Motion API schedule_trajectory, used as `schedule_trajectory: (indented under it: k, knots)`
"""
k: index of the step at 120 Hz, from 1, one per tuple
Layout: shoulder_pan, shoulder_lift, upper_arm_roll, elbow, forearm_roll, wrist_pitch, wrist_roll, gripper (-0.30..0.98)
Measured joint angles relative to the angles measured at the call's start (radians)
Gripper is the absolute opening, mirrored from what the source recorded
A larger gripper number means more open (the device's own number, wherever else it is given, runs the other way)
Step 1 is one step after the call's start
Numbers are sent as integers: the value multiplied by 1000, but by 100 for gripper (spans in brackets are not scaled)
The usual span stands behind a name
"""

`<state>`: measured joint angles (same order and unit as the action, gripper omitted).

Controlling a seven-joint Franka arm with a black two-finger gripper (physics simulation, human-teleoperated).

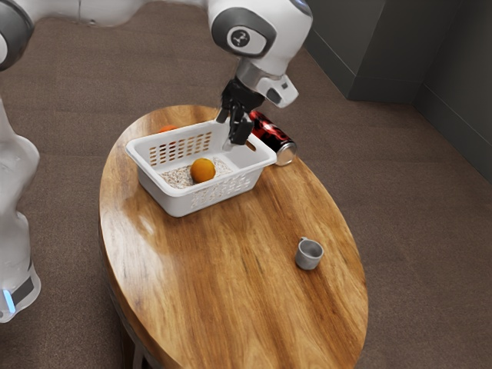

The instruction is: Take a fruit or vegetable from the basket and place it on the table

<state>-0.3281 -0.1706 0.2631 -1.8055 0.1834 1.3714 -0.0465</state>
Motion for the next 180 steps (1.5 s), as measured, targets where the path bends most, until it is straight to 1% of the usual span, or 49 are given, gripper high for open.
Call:
schedule_trajectory:
  k: [17, 27, 40, 51, 65, 79, 91, 106, 180]
  knots:
    - [4, 0, 6, -4, 12, 159, -12, 69]
    - [22, 1, 65, -52, 6, 212, -34, 69]
    - [82, 9, 101, -136, -34, 273, -67, 69]
    - [88, 14, 107, -218, -73, 346, -93, 69]
    - [89, 13, 123, -251, -101, 402, -121, 69]
    - [107, -6, 139, -297, -131, 434, -143, 69]
    - [123, -48, 140, -360, -158, 453, -160, 69]
    - [126, -73, 138, -404, -176, 477, -179, 69]
    - [158, -65, 139, -447, -185, 527, -231, 69]
